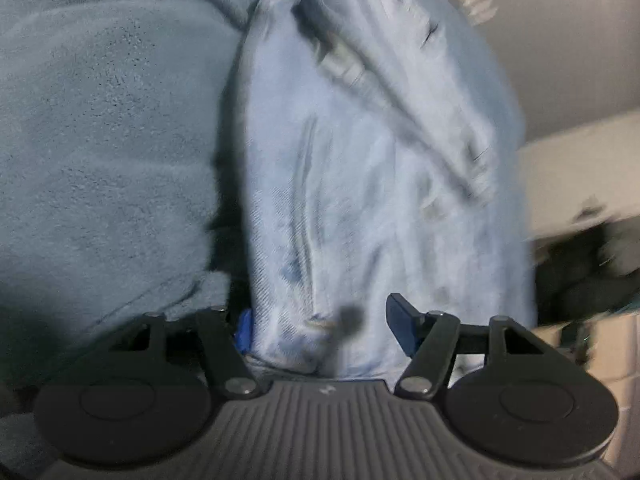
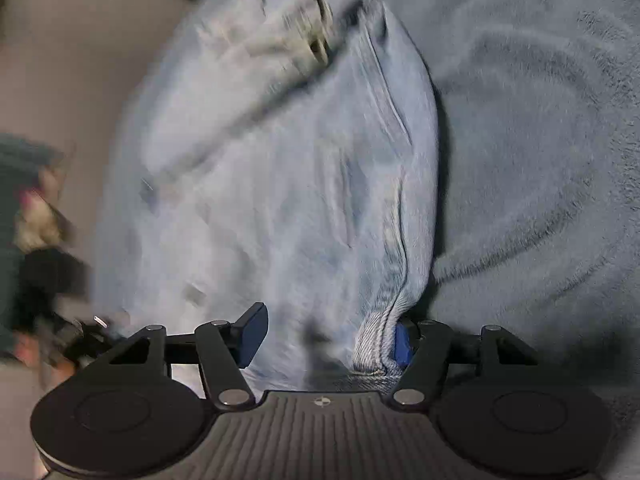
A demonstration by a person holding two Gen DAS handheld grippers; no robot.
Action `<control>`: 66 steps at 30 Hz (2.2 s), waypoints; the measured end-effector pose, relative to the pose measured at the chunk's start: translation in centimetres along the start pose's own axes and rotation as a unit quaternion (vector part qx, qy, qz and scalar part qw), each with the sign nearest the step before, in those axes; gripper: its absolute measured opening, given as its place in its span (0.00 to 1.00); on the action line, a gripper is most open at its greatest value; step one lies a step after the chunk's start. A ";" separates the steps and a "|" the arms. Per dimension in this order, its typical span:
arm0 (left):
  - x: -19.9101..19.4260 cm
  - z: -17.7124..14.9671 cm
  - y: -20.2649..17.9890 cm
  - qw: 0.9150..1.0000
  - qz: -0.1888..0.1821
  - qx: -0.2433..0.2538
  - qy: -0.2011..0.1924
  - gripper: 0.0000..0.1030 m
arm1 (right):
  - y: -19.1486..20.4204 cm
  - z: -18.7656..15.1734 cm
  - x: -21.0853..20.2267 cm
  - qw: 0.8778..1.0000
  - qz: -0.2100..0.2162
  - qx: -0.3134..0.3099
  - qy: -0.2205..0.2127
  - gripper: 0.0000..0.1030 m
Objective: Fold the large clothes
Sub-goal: 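Grasp the jacket hem with the left gripper while the right gripper grasps the hem, then lift the hem with both grippers and fold it over toward the collar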
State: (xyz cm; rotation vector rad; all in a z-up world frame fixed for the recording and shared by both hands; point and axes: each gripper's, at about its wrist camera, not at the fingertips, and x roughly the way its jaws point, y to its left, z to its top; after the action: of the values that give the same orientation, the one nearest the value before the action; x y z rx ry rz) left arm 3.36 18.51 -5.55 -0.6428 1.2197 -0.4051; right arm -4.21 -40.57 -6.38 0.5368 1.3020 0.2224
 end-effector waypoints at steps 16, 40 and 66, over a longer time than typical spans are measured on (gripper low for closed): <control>-1.8 -0.5 0.4 0.998 -0.060 -0.002 -0.016 0.40 | -0.5 -0.6 -1.4 0.999 0.045 0.004 0.003 0.52; -2.4 0.8 1.6 0.977 -0.163 -0.110 -0.079 0.09 | -0.3 1.4 -7.2 0.962 0.197 0.046 -0.181 0.18; -0.5 16.7 -0.7 0.940 -0.206 -0.184 -0.200 0.09 | 0.0 17.4 -4.1 0.890 0.279 0.132 -0.336 0.18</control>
State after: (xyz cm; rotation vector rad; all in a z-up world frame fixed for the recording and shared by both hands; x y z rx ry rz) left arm 19.14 22.21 -1.34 -1.2517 0.7677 -0.3698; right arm 11.30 -46.81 -0.02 1.1105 0.4746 0.2998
